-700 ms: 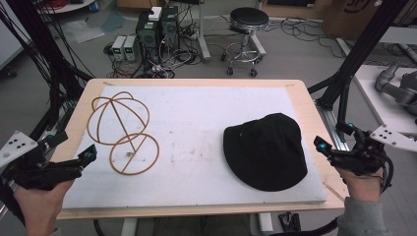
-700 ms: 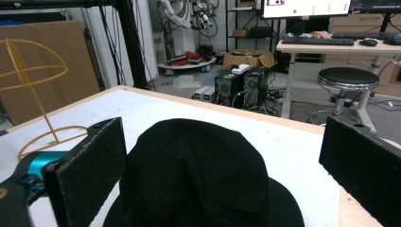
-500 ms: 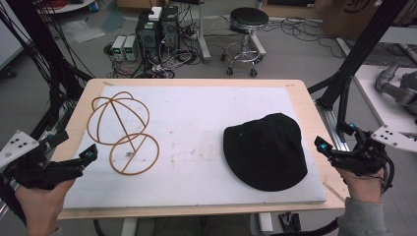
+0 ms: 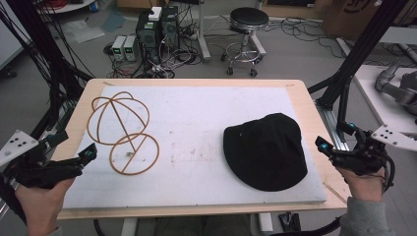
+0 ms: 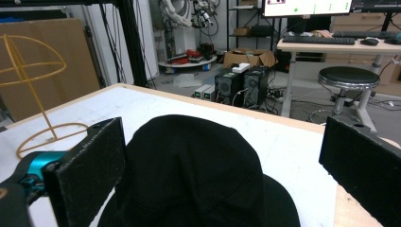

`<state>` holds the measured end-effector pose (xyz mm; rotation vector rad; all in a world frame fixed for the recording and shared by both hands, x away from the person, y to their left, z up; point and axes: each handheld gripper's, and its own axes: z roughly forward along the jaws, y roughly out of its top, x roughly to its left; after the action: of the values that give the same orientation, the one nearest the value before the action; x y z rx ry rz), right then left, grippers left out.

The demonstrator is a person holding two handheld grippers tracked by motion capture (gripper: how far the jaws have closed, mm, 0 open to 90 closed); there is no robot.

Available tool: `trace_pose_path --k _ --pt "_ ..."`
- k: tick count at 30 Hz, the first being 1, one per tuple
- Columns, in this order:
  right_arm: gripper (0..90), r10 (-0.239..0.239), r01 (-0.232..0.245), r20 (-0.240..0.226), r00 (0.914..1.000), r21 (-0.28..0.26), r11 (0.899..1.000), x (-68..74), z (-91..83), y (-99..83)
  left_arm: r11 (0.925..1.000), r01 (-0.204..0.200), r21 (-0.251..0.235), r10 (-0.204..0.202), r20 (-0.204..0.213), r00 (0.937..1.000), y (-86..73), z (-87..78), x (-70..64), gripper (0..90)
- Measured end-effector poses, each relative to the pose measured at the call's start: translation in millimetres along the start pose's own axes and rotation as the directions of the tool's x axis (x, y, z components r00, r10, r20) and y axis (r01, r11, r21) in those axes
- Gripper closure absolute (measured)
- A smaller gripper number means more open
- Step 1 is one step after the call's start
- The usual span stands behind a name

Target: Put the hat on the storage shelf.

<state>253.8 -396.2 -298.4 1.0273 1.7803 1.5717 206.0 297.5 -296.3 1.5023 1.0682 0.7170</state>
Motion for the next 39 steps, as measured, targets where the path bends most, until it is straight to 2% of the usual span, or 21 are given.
trace_pose_path --k 4,5,6,7,12,17,18,19,20,21,26,27,28,29,30,31,32,33,35,37,39 --pt "1.3 -0.019 0.020 -0.028 0.9994 0.015 1.000 -1.6 7.2 -1.9 1.0000 0.004 -0.004 -0.004 -0.006 1.0000 -0.1 -2.0 1.6 1.8" --pt "1.3 -0.037 0.040 -0.061 0.9974 0.038 0.998 -1.0 12.5 -3.1 1.0000 0.003 -0.002 -0.004 -0.008 1.0000 -0.3 -2.3 2.1 1.8" --pt "1.3 -0.037 0.040 -0.061 0.9974 0.038 0.998 -1.0 12.5 -3.1 1.0000 0.006 -0.002 -0.006 -0.010 0.9999 -0.5 -2.2 2.4 1.8" --pt "1.3 -0.050 0.056 -0.090 0.9947 0.066 0.996 -1.3 19.5 -3.4 1.0000 0.006 -0.001 -0.006 -0.010 0.9999 -0.9 -2.2 2.6 1.8" --pt "1.3 -0.061 0.075 -0.130 0.9896 0.100 0.992 -4.0 35.5 -2.1 0.9999 0.015 0.004 -0.015 -0.001 0.9999 -2.2 -1.1 3.4 1.8" --pt "1.3 -0.092 0.119 -0.206 0.9742 0.122 0.985 -5.4 60.9 3.2 0.9998 0.021 -0.001 -0.021 -0.003 0.9998 -3.0 -3.2 4.8 1.8" --pt "1.3 -0.092 0.119 -0.206 0.9742 0.122 0.985 -5.4 60.9 3.2 0.9998 0.021 -0.002 -0.021 -0.004 0.9998 -3.1 -4.5 5.6 1.8" --pt "1.3 -0.102 0.137 -0.230 0.9679 0.140 0.981 -4.9 70.9 5.6 0.9997 0.023 -0.004 -0.023 -0.005 0.9997 -3.3 -5.6 6.2 1.8" --pt "1.3 -0.102 0.137 -0.230 0.9679 0.140 0.981 -4.9 70.9 5.6 0.9997 0.025 -0.005 -0.025 -0.008 0.9997 -3.4 -6.9 6.6 1.8" --pt "1.3 -0.112 0.154 -0.247 0.9627 0.158 0.975 -5.3 79.0 6.5 0.9997 0.025 -0.005 -0.025 -0.009 0.9996 -3.5 -8.3 6.9 1.8" --pt "1.5 -0.111 0.163 -0.267 0.9573 0.182 0.970 -9.7 90.2 5.8 0.9991 0.041 -0.014 -0.041 -0.004 0.9992 -4.6 -15.3 7.3 1.8" --pt "4.2 -0.107 0.166 -0.286 0.9521 0.189 0.968 -12.8 94.2 5.2 0.9990 0.043 -0.015 -0.043 0.000 0.9991 -4.5 -17.0 7.0 1.8" --pt "4.2 -0.107 0.166 -0.286 0.9521 0.189 0.968 -12.8 94.2 5.2 0.9990 0.042 -0.016 -0.042 0.001 0.9991 -4.5 -19.0 6.2 1.8" --pt "4.8 -0.116 0.179 -0.305 0.9454 0.186 0.966 -14.5 98.7 4.5 0.9990 0.041 -0.019 -0.040 0.003 0.9992 -4.5 -20.9 5.4 1.8" --pt "4.8 -0.116 0.179 -0.305 0.9454 0.186 0.966 -14.5 98.7 4.5 0.9990 0.040 -0.018 -0.040 0.004 0.9992 -4.7 -23.1 4.9 1.8" --pt "6.0 -0.116 0.184 -0.330 0.9369 0.183 0.966 -14.5 103.9 4.0 0.9990 0.041 -0.020 -0.041 0.003 0.9992 -5.1 -25.3 4.7 1.8" --pt "6.0 -0.116 0.184 -0.330 0.9369 0.183 0.966 -14.5 103.9 4.0 0.9989 0.042 -0.022 -0.042 0.001 0.9991 -5.9 -27.6 4.6 1.8" --pt "6.9 -0.137 0.211 -0.348 0.9275 0.184 0.960 -14.4 110.5 2.5 0.9988 0.045 -0.019 -0.045 -0.003 0.9990 -6.7 -29.9 4.8 1.8" --pt "7.8 -0.142 0.219 -0.352 0.9254 0.189 0.957 -14.8 113.8 1.7 0.9986 0.050 -0.016 -0.050 -0.011 0.9987 -9.0 -34.4 5.4 1.8" --pt "16.3 -0.142 0.228 -0.374 0.9166 0.196 0.954 -15.6 119.0 0.5 0.9984 0.055 -0.014 -0.056 -0.018 0.9983 -10.9 -39.0 5.6 1.8" --pt "19.6 -0.158 0.247 -0.390 0.9074 0.190 0.950 -16.5 126.6 -0.7 0.9980 0.062 -0.016 -0.062 -0.018 0.9979 -12.3 -43.3 5.3 1.8"
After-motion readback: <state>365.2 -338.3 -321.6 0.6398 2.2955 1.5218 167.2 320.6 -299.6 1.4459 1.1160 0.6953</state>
